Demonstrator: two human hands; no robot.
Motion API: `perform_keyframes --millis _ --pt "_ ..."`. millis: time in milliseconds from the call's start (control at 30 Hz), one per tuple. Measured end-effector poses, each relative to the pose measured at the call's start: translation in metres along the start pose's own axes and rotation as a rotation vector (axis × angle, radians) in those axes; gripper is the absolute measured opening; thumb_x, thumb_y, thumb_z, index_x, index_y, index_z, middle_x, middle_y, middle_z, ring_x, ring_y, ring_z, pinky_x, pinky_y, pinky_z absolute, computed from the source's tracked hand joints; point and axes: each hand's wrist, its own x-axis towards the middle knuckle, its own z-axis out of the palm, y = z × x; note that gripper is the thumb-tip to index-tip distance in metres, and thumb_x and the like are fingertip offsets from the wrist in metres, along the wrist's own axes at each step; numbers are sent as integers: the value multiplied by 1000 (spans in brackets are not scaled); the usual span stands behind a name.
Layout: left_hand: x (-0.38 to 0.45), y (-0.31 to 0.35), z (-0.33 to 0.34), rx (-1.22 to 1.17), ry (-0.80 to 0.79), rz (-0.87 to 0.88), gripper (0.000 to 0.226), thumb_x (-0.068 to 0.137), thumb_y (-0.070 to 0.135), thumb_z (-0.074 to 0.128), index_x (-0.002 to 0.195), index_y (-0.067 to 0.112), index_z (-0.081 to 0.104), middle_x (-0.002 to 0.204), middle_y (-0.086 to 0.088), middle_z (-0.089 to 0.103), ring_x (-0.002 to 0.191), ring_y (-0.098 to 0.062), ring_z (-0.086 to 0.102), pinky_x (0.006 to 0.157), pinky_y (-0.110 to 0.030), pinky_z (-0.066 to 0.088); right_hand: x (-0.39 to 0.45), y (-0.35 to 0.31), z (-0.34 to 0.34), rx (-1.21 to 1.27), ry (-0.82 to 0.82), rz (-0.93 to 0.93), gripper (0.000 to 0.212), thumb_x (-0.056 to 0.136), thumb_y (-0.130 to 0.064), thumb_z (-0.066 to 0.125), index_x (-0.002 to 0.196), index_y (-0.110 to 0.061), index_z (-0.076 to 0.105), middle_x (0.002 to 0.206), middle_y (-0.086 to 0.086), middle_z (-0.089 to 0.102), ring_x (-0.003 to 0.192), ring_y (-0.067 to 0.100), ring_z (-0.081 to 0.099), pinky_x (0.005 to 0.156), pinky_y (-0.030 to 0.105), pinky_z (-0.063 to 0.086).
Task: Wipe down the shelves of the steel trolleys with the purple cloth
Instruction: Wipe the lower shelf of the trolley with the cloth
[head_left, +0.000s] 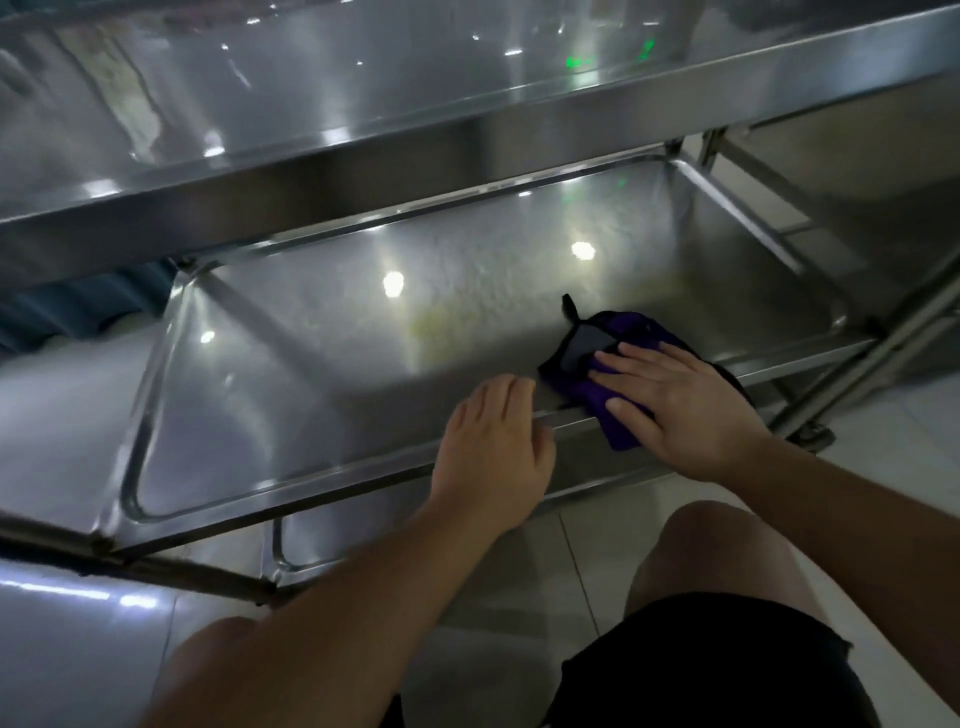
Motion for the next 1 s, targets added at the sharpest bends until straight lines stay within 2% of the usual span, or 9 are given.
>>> perform_keyframes --millis 100,233,367,433,567,733,933,1000 --pt "14 23 15 37 -55 62 64 107 46 44 160 11 34 162 -9 39 153 -26 31 126 -37 22 -11 26 -7 -1 12 89 61 106 -60 19 151 -35 51 159 -14 44 152 8 30 126 43 22" --pt "33 46 28 117 -103 194 75 108 53 36 168 12 18 175 -8 19 163 -22 9 129 -34 1 -24 56 -16 -28 15 185 60 105 -60 21 151 -36 50 159 -15 43 152 7 29 128 40 17" --pt "43 48 37 218 -186 290 82 106 61 24 170 15 -2 178 -4 -4 163 -18 -8 131 -36 -5 -33 86 -21 -56 -11 318 66 103 -64 13 153 -38 46 162 -17 37 154 7 24 128 38 8" --pt "43 44 40 264 -205 323 85 105 63 19 169 15 -6 178 -4 -8 163 -18 -11 131 -37 -6 -37 104 -22 -84 -29 390 70 102 -66 6 156 -37 41 164 -16 33 155 9 21 127 39 6" --pt "44 38 41 288 -215 349 90 102 68 20 170 13 -3 178 -5 -5 163 -19 -8 132 -38 -1 -34 134 -25 -160 -47 551 79 99 -62 -3 160 -28 33 168 -6 27 157 18 20 127 43 7" --pt "44 36 39 265 -236 350 93 101 73 23 170 12 4 178 -5 -2 164 -19 -5 133 -40 8 -5 142 -20 -130 -83 703 64 108 -49 12 164 -19 20 172 3 16 158 25 11 128 46 5" --pt "46 34 36 269 -243 350 94 101 74 26 170 13 10 178 -3 2 164 -17 -2 132 -39 10 37 160 -30 -32 -153 758 63 107 -46 16 165 -20 11 174 2 4 159 27 -1 127 52 2" --pt "46 34 36 272 -253 350 93 101 73 27 170 13 9 178 -3 1 164 -17 -3 132 -39 8 56 170 -34 -34 -155 717 63 108 -45 16 165 -19 12 174 3 3 159 29 -1 127 53 2"
